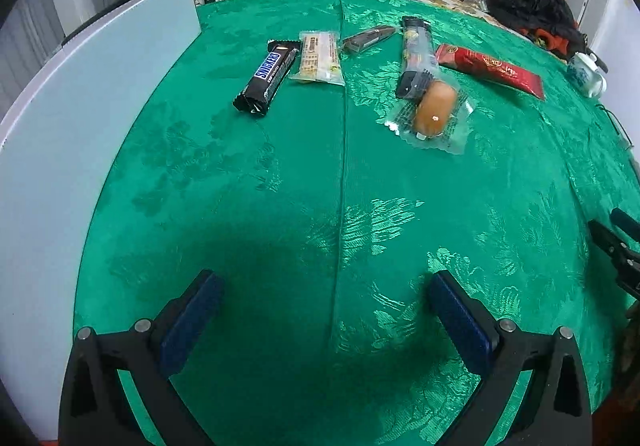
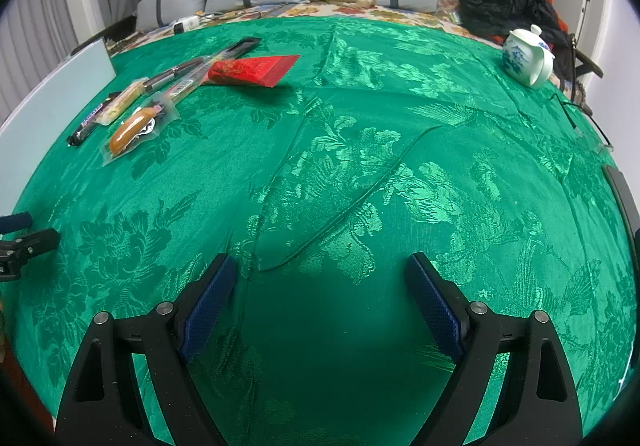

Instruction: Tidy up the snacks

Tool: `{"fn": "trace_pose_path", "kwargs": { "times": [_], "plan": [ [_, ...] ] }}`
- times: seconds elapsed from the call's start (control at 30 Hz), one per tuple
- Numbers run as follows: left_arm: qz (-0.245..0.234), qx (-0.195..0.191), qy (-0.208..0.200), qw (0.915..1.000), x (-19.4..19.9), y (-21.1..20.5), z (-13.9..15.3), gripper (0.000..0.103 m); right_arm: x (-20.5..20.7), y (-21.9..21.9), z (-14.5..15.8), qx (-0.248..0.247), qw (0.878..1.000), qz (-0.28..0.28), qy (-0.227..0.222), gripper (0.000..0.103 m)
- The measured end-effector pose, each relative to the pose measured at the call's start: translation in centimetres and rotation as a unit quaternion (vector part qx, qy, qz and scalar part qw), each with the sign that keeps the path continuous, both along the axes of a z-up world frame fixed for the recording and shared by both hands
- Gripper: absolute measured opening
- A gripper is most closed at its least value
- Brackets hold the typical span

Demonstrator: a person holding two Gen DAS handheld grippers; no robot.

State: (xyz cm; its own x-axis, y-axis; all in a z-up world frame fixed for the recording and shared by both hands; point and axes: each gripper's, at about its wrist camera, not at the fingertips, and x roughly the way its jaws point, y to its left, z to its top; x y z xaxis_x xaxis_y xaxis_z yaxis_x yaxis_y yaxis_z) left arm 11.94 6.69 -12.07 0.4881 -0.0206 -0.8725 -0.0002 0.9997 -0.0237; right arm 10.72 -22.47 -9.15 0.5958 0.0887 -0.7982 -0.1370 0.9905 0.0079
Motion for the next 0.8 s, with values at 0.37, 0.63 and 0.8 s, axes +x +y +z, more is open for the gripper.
{"fn": "trace_pose_path", "kwargs": {
  "times": [0.37,0.63,0.8],
  "plan": [
    [0.017,-0.046,-0.015,0.9987,3.5,3.6,3.4,0.102,0.0,0.0,0.0,0.000,1.000,0.000,0.000,0.090],
    [0.033,-0.042,0.012,0.9985,12.4,6.3,4.1,0.058,0.0,0.0,0.0,0.000,1.000,0.000,0.000,0.090],
    [-0.008,-0.011,0.042,0.9990,15.2,4.8,1.8,0.037,0.0,0.0,0.0,0.000,1.000,0.000,0.000,0.090]
  ]
}}
